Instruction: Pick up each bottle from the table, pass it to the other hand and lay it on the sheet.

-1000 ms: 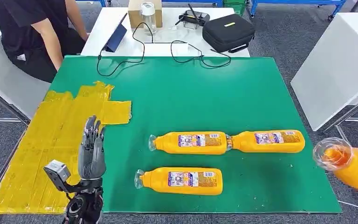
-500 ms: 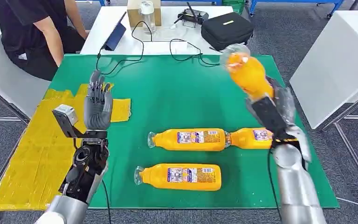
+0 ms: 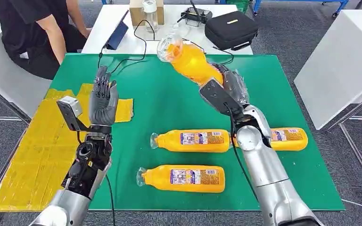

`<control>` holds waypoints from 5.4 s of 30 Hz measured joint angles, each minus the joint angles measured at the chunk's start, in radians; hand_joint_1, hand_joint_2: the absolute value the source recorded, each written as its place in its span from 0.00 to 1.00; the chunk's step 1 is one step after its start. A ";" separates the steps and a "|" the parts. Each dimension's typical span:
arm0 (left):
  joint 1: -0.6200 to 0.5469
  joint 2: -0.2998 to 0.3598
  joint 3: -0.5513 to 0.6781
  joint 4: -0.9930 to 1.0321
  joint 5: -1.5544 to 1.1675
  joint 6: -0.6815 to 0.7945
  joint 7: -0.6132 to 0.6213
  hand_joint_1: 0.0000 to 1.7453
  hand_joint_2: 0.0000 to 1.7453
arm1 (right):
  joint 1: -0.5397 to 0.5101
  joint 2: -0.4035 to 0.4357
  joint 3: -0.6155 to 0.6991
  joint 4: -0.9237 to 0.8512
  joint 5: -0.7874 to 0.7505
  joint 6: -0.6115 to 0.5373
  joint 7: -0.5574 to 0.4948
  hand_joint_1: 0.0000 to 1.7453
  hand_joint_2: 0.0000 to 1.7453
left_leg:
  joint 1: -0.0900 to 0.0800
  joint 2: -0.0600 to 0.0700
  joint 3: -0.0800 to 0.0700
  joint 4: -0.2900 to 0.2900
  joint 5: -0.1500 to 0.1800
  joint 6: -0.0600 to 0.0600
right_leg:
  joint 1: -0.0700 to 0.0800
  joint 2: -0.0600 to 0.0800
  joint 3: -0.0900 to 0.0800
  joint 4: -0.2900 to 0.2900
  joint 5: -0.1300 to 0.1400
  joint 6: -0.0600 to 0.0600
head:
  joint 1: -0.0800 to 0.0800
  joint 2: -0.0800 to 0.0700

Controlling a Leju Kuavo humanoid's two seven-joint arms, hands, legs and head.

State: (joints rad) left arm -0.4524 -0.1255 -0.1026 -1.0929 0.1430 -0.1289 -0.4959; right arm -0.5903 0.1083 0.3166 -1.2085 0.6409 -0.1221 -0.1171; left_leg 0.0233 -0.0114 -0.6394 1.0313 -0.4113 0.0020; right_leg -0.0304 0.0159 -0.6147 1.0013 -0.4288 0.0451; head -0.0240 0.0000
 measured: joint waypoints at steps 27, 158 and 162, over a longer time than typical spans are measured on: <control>0.052 -0.039 -0.143 -0.118 0.220 -0.168 0.053 0.00 1.00 | -0.114 0.146 0.010 0.264 0.032 -0.005 -0.051 1.00 1.00 | 0.000 0.000 0.000 0.000 0.000 0.000 | 0.000 0.000 -0.001 0.000 0.000 0.000 | 0.000 0.000; 0.348 0.046 -0.098 -0.337 0.129 0.003 0.018 0.00 1.00 | -0.188 0.236 0.757 0.410 -0.111 -0.012 0.186 0.91 1.00 | 0.000 0.002 -0.003 0.000 0.000 0.000 | 0.000 0.001 -0.006 0.000 0.000 0.000 | 0.000 0.000; 0.348 0.046 -0.098 -0.337 0.129 0.003 0.018 0.00 1.00 | -0.188 0.236 0.757 0.410 -0.111 -0.012 0.186 0.91 1.00 | 0.000 0.002 -0.003 0.000 0.000 0.000 | 0.000 0.001 -0.006 0.000 0.000 0.000 | 0.000 0.000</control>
State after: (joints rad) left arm -0.1048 -0.0797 -0.2003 -1.4298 0.2724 -0.1255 -0.4780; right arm -0.7783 0.3441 1.0738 -0.7988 0.5302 -0.1346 0.0690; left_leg 0.0237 -0.0093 -0.6420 1.0309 -0.4111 0.0018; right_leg -0.0302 0.0167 -0.6203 1.0013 -0.4287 0.0449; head -0.0240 0.0000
